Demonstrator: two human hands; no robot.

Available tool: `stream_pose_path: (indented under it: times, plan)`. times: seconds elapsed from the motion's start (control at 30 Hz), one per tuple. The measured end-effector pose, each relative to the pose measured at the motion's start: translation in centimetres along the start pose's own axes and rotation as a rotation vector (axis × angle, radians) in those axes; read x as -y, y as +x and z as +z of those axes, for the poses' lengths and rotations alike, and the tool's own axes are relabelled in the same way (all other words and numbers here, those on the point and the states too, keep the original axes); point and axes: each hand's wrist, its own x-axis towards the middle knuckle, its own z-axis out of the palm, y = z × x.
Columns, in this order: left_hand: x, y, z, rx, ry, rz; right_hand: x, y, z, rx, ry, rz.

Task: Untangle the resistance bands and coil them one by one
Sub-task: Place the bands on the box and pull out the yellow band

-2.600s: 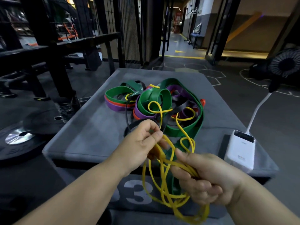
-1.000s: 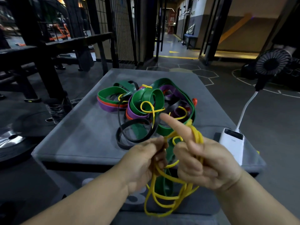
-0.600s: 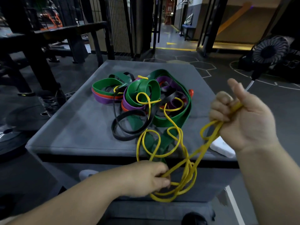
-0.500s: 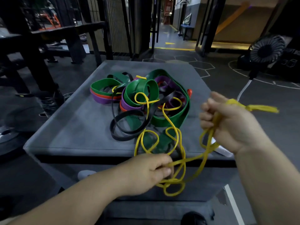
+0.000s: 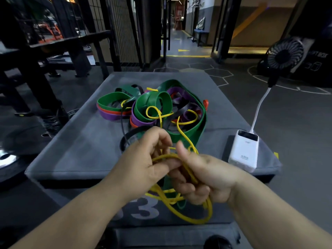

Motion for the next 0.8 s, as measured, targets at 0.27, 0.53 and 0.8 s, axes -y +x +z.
stream_pose_path:
  times: [0.27, 0.53, 0.8]
  plan:
    - [1.1, 0.2, 0.3, 0.155, -0.264, -0.034, -0.8, 0.1, -0.7, 0.326, 0.161, 0.061]
    - [0.3, 0.3, 0.4, 0.365, -0.201, -0.124, -1.2, 0.5, -0.9, 0.482, 0.208, 0.052]
    - [-0.1, 0.5, -0.1, 0.213, -0.389, -0.196, -0.1, -0.1, -1.9, 0.334, 0.099, -0.181]
